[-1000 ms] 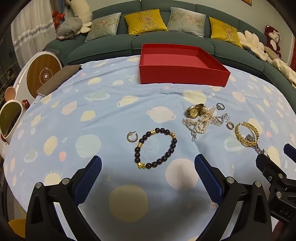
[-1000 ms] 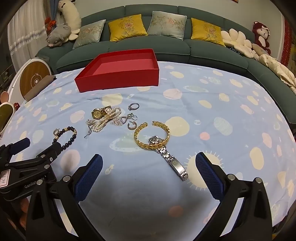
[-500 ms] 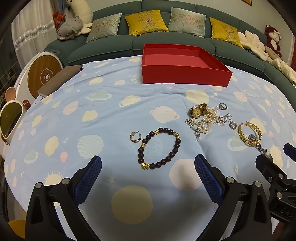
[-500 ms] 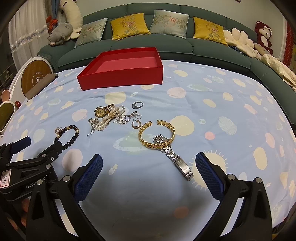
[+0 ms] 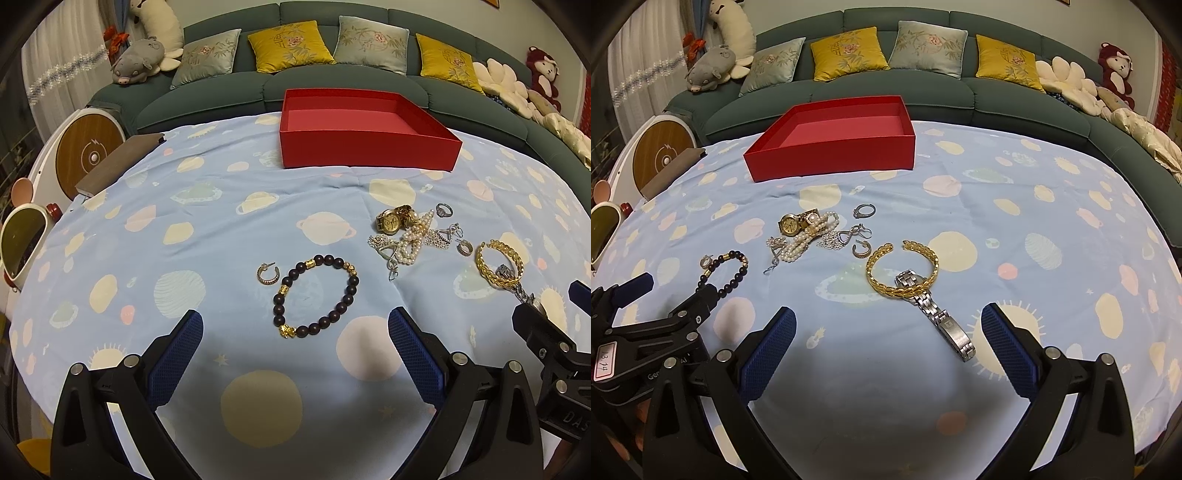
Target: Organize jewelry
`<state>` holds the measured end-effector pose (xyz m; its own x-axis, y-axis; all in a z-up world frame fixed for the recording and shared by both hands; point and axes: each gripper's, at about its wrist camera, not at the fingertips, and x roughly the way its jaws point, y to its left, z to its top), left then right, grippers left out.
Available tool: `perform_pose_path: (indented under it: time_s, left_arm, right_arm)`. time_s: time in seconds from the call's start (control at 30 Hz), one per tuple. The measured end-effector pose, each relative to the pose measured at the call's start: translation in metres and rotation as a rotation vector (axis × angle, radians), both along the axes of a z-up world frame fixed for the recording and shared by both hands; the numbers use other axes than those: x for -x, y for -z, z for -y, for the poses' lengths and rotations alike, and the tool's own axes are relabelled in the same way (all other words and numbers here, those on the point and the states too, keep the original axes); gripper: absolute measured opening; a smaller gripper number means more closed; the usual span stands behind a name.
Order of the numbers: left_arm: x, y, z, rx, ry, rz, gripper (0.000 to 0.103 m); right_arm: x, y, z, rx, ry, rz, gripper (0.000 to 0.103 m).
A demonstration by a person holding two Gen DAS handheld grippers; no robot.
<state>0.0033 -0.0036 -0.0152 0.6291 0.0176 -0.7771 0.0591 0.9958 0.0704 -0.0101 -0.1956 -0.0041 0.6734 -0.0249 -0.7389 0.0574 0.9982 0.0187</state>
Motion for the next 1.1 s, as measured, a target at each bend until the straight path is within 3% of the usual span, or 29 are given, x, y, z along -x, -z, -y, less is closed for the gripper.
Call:
perform_pose_path:
  time_s: [1.1]
  left_arm:
    - [0.0008,0.0028,0.0054,-0.005,0.004,-0.003,0.098]
  right_arm:
    - [0.0001,0.0001,-0.0015,-0.003,-0.004,0.000,0.098]
